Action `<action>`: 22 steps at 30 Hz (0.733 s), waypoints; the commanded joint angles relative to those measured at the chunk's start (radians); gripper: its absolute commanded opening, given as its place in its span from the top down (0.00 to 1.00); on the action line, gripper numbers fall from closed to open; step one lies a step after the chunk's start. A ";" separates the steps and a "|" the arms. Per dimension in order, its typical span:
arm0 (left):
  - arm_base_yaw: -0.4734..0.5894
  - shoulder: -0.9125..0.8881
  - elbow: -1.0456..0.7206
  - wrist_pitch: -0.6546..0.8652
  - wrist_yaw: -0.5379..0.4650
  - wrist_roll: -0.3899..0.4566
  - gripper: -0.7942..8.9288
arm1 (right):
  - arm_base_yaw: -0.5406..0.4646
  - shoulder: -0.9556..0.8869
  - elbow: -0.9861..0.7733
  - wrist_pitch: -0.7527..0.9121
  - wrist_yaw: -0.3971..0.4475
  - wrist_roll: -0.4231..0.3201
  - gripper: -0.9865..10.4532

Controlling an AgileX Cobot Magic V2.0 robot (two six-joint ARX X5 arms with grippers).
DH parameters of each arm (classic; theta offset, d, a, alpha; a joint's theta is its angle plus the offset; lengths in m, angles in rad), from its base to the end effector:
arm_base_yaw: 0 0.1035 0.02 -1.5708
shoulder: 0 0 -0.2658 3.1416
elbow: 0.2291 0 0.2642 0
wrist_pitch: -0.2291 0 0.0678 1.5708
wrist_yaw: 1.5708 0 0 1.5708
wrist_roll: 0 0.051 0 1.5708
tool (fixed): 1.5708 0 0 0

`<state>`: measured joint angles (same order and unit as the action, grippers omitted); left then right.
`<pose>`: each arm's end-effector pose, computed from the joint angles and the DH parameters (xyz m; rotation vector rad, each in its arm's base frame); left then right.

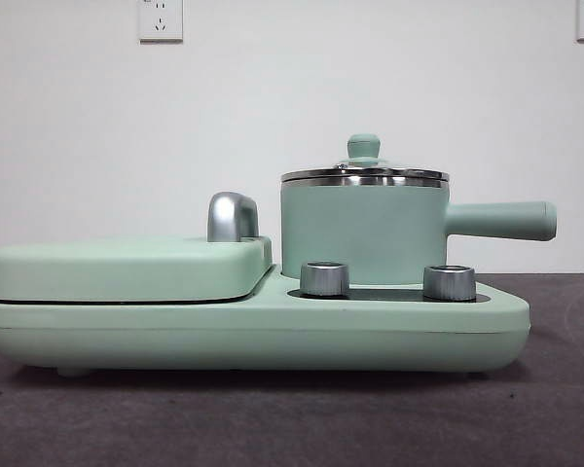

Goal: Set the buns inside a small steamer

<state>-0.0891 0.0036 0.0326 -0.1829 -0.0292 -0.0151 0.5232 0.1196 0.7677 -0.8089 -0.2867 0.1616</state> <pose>0.1267 -0.0098 0.1537 -0.0060 0.1541 -0.0586 0.0276 0.0326 0.3197 0.1328 0.2290 0.7928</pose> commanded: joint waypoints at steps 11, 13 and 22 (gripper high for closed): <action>0.000 0.000 -0.020 -0.005 -0.005 0.011 0.91 | -0.002 0.000 0.004 0.016 0.002 0.007 0.90; 0.000 0.000 -0.020 -0.005 -0.005 0.011 0.91 | -0.041 0.000 0.003 0.016 -0.013 0.006 0.90; 0.000 0.000 -0.019 -0.005 -0.005 0.011 0.91 | -0.336 -0.010 -0.213 0.269 0.148 -0.071 0.90</action>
<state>-0.0891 0.0036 0.0326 -0.1829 -0.0292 -0.0147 0.2134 0.1169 0.5774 -0.5716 -0.1608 0.1246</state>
